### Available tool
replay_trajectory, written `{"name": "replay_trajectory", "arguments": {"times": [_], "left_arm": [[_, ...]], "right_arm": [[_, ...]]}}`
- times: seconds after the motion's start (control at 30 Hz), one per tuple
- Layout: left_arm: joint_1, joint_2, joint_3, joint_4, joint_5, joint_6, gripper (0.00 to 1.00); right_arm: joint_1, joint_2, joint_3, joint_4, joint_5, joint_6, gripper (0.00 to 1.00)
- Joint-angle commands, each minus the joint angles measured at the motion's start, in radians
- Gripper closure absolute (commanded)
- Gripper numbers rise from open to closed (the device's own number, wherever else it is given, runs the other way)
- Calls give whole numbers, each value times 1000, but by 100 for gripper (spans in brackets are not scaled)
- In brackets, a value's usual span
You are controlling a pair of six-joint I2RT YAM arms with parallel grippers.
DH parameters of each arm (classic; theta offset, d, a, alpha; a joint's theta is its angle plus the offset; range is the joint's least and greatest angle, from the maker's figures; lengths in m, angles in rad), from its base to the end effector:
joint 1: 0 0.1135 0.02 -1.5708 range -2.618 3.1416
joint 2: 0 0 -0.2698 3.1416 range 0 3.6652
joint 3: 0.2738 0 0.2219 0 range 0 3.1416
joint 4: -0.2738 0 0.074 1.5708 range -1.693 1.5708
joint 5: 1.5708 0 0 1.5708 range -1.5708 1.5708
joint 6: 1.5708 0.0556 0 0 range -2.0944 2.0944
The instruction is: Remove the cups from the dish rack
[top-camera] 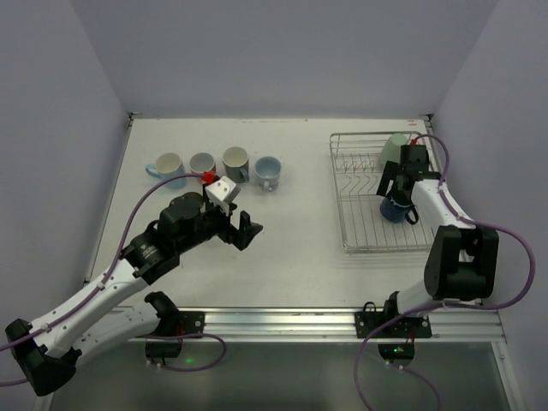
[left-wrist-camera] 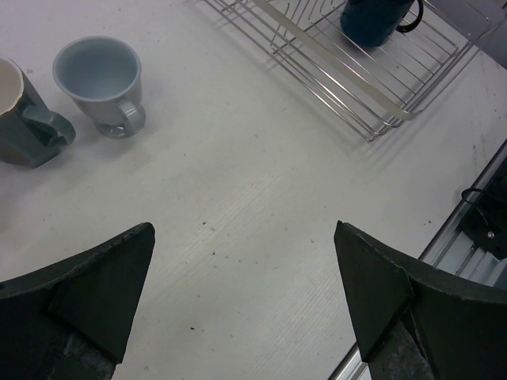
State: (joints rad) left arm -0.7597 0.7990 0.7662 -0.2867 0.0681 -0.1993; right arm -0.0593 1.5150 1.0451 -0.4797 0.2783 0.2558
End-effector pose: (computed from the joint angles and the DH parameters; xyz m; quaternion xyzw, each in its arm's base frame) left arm 0.1208 -0.1200 0.3192 0.2432 0.7730 -0.2945 0.5065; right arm 0.2954 -0.0328 0.2360 0.1898 0.9246 -0.1017 0.3142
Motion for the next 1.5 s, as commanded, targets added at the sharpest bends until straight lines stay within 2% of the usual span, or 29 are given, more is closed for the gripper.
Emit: {"name": "replay_trajectory", "arguments": {"times": [0.0, 0.1, 0.27, 0.4, 0.5, 0.8, 0.9, 0.93, 1.17, 1.3, 1.47], "left_arm": [[-1, 8, 47, 15, -13, -15, 0], [-1, 25, 58, 15, -2, -31, 0], [-1, 43, 71, 27, 21, -67, 1], [-3, 71, 64, 105, 73, -139, 3], [-3, 109, 53, 197, 137, -205, 6], [-4, 285, 30, 535, 328, -373, 15], [-4, 359, 30, 666, 383, -425, 18], [-4, 379, 31, 699, 406, -437, 18], [-4, 546, 90, 882, 464, -503, 21], [-4, 601, 120, 957, 496, -538, 21], [-6, 651, 133, 1054, 547, -601, 21]], "right_arm": [[13, 42, 10, -33, -68, -10, 1], [15, 33, -3, -2, -67, -3, 6], [15, -28, -10, 26, -57, 46, 63], [16, -143, -43, 87, -85, 92, 77], [15, -234, -72, 136, -143, 129, 82], [13, -403, -155, 277, -353, 237, 83], [15, -478, -200, 363, -500, 296, 83], [15, -501, -213, 393, -598, 318, 83], [21, -641, -365, 728, -950, 613, 83], [52, -659, -421, 866, -1024, 704, 83], [141, -639, -442, 921, -1039, 744, 83]]}}
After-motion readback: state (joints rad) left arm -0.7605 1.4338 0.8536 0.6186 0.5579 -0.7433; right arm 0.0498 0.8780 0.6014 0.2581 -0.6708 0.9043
